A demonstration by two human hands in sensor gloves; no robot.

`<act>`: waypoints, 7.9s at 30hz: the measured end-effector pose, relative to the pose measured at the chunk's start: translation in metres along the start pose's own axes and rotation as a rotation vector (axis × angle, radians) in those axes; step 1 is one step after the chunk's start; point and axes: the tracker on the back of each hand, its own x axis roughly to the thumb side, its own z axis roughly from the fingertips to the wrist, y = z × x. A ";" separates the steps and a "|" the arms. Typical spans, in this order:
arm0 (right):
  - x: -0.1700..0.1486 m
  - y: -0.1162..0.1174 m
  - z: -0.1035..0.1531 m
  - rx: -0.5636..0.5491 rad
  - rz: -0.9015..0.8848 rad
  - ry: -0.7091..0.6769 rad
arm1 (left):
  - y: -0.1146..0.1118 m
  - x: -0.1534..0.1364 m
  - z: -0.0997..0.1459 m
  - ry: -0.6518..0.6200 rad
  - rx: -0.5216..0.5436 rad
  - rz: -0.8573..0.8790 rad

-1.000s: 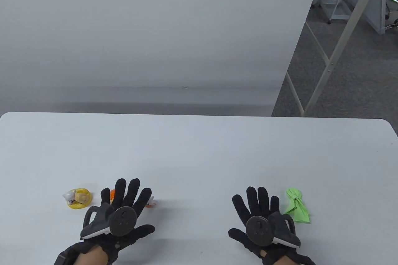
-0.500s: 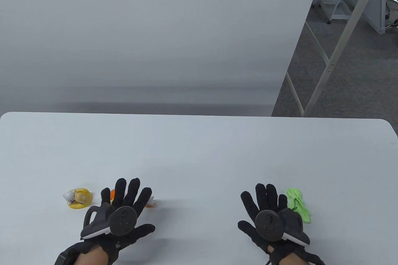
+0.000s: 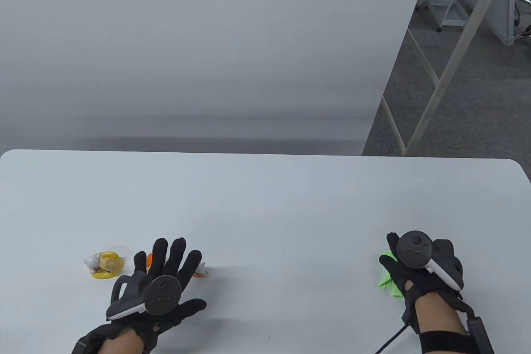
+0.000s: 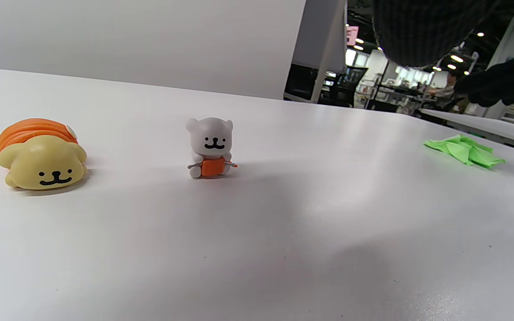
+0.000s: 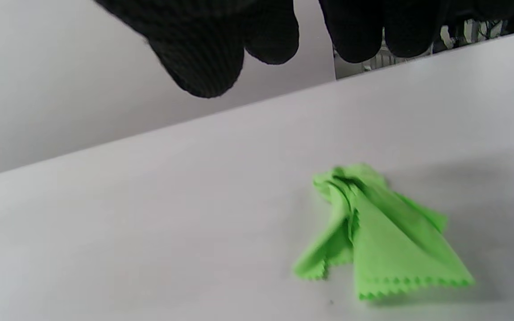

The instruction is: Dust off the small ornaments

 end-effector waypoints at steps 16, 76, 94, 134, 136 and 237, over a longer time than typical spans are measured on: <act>-0.009 0.062 -0.048 0.049 0.237 0.153 | -0.003 -0.002 -0.002 0.021 -0.030 -0.005; 0.121 0.042 0.083 -0.295 -0.047 -0.629 | -0.010 -0.014 -0.102 0.108 -0.180 -0.135; 0.124 0.042 0.081 -0.226 -0.128 -0.659 | -0.004 0.003 -0.074 -0.055 0.138 0.103; 0.203 0.085 0.074 -0.317 -0.642 -0.954 | -0.057 0.045 -0.064 -0.249 -0.122 1.638; 0.201 0.085 0.073 -0.299 -0.656 -0.941 | -0.051 0.046 -0.063 -0.246 -0.048 1.574; 0.216 0.077 0.079 -0.322 -0.510 -0.826 | -0.031 0.033 -0.053 -0.134 0.395 1.341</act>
